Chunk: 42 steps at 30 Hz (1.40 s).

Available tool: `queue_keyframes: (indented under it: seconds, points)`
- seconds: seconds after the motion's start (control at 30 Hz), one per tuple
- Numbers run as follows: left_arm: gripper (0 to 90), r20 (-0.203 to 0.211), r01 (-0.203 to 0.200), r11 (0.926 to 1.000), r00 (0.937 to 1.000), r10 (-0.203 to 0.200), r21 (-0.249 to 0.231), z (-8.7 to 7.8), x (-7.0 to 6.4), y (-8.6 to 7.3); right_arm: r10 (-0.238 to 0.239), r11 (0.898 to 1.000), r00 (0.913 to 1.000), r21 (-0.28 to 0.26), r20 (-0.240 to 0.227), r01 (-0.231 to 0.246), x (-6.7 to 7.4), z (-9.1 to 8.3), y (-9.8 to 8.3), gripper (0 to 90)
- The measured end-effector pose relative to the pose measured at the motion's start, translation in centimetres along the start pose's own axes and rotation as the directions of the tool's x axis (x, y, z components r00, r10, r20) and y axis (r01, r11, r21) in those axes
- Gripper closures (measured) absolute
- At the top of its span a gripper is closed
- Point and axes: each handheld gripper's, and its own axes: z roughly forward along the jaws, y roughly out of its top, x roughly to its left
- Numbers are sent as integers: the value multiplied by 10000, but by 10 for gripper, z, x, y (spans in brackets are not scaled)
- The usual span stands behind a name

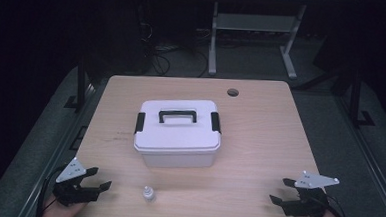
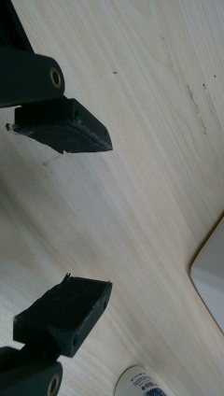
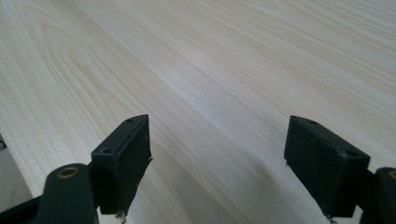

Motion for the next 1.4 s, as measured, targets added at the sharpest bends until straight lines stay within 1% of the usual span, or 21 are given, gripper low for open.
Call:
queue_keyframes:
  seconds: [0.13,0.17,0.23,0.4,0.47,0.53,0.57,0.7,0.73,0.77,0.8,0.9,0.97,1.0,1.03,1.07,1.1,1.13,1.17,1.2,1.4]
  points:
    - [268,-18,96,9999,10000,-96,-36,0,0,-1,-34,10000,10000,18,-14,34,-1,1,1,222]
    - [268,13,98,9999,10000,-98,-32,0,0,-1,-71,9999,9999,104,-78,72,0,2,1,221]
    - [268,32,98,9999,9999,-98,-32,0,0,-1,-92,9998,10000,157,-19,92,0,3,2,214]
    - [268,135,102,9999,9999,-102,-20,1,-1,-1,-56,10000,9999,58,-118,56,1,1,6,210]
    - [268,134,93,10000,9999,-93,-15,1,-1,-1,-182,9998,9997,36,-165,183,1,0,8,216]
    - [268,207,85,9999,9998,-83,-79,0,-1,-1,-203,9998,9996,78,-180,204,2,0,9,217]
    - [267,226,65,9999,9997,-62,-100,0,-1,-1,-371,9992,9992,172,-160,373,2,0,15,222]
    - [267,206,79,10000,9998,-78,-52,0,-1,-1,-591,9982,9979,64,-256,593,3,-3,26,229]
    - [267,206,79,10000,9998,-78,-52,0,-1,-1,-591,9982,9979,64,-256,593,3,-3,26,229]
    - [267,191,52,10000,9998,-51,-39,1,-1,-1,-694,9975,9970,89,-353,697,3,-3,32,229]
    - [267,186,53,10000,9998,-52,-38,0,-1,-1,-787,9968,9963,146,-351,792,4,-3,34,229]
    - [267,187,25,10000,9998,-24,-21,0,0,-1,-811,9964,9960,223,-384,820,4,-5,39,228]
    - [267,325,129,9998,9994,-125,-116,0,1,-1,-913,9956,9946,141,-495,921,4,-8,48,229]
    - [267,369,173,9998,9992,-168,-131,-1,1,-1,-913,9956,9946,141,-495,921,4,-8,48,229]
    - [264,358,132,9998,9993,-128,-113,-1,1,-1,-1023,9945,9933,183,-541,1035,4,-9,52,229]
    - [264,358,132,9998,9993,-128,-113,-1,1,-1,-1023,9945,9933,183,-541,1035,4,-9,52,229]
    - [263,362,140,9998,9993,-135,-126,-2,1,-1,-1173,9926,9913,257,-605,1190,4,-9,57,234]
    - [263,362,205,9997,9991,-199,-154,-2,1,-1,-1173,9926,9913,257,-605,1190,4,-9,57,234]
    - [263,341,213,9996,9992,-206,-186,-3,1,0,-1303,9905,9890,362,-699,1330,5,-10,62,238]
    - [262,341,213,9996,9992,-206,-186,-3,1,0,-1303,9905,9890,362,-699,1330,5,-10,62,238]
    - [261,298,148,9996,9995,-140,-258,-4,1,0,-1546,9863,9832,427,-974,1593,2,-10,75,241]
